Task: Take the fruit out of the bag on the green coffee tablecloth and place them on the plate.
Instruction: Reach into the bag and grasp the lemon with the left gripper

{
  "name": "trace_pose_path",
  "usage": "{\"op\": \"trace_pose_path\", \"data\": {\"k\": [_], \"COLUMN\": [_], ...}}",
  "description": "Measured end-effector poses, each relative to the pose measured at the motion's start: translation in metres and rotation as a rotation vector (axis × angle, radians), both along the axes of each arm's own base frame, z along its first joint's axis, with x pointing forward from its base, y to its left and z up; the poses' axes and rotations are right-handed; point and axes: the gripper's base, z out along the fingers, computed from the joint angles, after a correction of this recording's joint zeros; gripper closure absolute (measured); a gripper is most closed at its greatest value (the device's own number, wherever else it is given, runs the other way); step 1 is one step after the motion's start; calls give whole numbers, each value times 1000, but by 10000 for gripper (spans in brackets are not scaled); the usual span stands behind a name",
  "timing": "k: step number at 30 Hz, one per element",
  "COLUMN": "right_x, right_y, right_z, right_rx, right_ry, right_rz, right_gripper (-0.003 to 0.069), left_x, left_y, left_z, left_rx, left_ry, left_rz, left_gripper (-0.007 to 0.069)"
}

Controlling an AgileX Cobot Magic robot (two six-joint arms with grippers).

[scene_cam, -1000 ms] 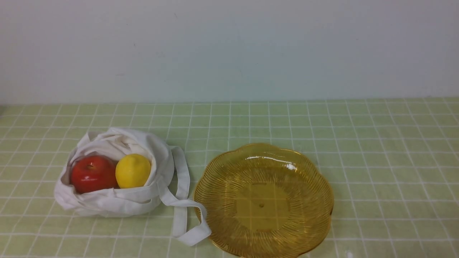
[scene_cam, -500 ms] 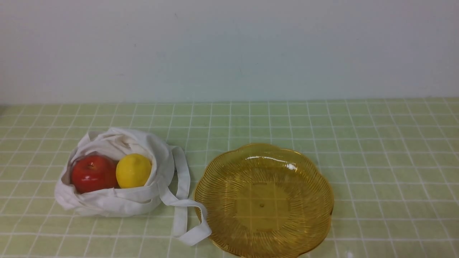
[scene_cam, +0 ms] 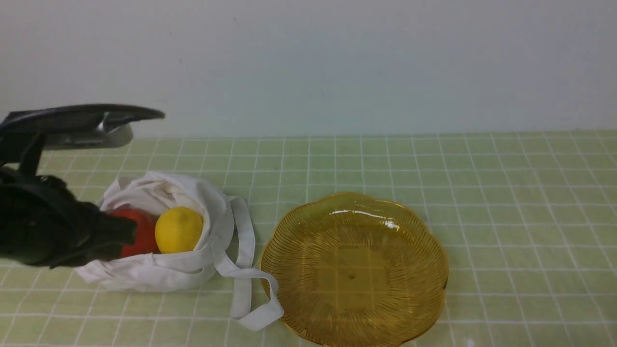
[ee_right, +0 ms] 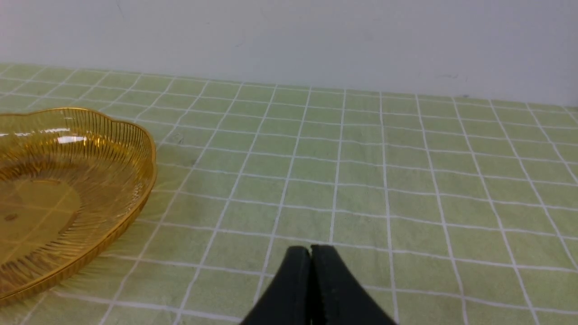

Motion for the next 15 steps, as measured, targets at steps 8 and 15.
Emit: {"op": "trace_pose_path", "data": {"k": [8, 15], "right_x": [0, 0], "right_y": [0, 0], "right_z": [0, 0], "right_rx": [0, 0], "right_ry": [0, 0], "right_rz": [0, 0], "right_gripper": [673, 673], "left_x": [47, 76], "left_y": [-5, -7], "left_z": [-16, -44], "left_rx": [61, 88], "left_ry": [-124, -144], "left_rz": [-119, -132], "left_gripper": [607, 393]}}
